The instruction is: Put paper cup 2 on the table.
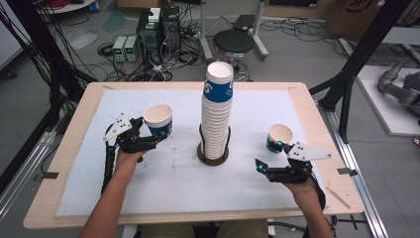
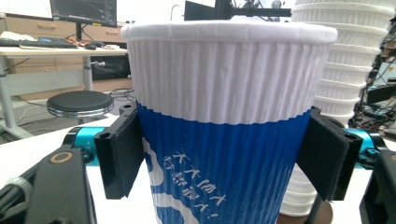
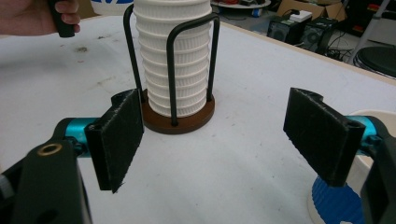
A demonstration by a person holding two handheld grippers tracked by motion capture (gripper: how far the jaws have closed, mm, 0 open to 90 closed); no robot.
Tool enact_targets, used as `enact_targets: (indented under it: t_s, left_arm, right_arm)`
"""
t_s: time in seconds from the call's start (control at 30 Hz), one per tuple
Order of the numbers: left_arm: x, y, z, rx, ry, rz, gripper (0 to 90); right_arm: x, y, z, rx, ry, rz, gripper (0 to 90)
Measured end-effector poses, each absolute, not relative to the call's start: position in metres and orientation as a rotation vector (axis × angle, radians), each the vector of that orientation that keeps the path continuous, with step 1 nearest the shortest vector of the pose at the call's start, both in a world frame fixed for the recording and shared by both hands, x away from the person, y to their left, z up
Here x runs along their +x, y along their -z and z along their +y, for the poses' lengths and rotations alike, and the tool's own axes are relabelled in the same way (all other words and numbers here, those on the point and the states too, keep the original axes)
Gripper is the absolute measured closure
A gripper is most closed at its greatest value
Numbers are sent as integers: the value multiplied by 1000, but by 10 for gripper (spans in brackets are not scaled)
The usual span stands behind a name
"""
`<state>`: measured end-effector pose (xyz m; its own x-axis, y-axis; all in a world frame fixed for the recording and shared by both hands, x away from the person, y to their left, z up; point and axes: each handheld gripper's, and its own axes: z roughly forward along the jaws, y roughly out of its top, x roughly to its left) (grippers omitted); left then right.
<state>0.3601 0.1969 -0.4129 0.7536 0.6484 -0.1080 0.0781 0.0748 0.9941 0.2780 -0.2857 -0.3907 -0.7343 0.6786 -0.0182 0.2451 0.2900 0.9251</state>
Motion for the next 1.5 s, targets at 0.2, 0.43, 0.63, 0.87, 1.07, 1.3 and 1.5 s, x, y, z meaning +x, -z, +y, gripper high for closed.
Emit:
enact_targets:
  t_s: [0.2, 0.43, 0.63, 0.87, 1.07, 1.3, 1.5]
  left_arm:
    - [373, 418, 195, 1472, -481, 670, 235]
    - [389, 431, 188, 1526, -456, 727, 236]
    - [397, 441, 183, 1574, -443, 751, 240]
    - [402, 451, 180, 1672, -462, 812, 241]
    - [401, 451, 178, 1725, -509, 854, 245]
    - [399, 448, 178, 1774, -531, 894, 251]
    - [392, 444, 180, 1831, -536, 892, 251]
  right_arm:
    - [277, 390, -285, 824, -1437, 2157, 205]
    - [277, 390, -286, 829, -1441, 2156, 205]
    - [277, 390, -287, 827, -1441, 2156, 205]
    - [277, 390, -286, 826, -1448, 2159, 205]
    - [278, 390, -285, 813, -1447, 2160, 206]
    - [277, 390, -284, 810, -1447, 2164, 205]
    - [277, 389, -284, 799, -1446, 2161, 206]
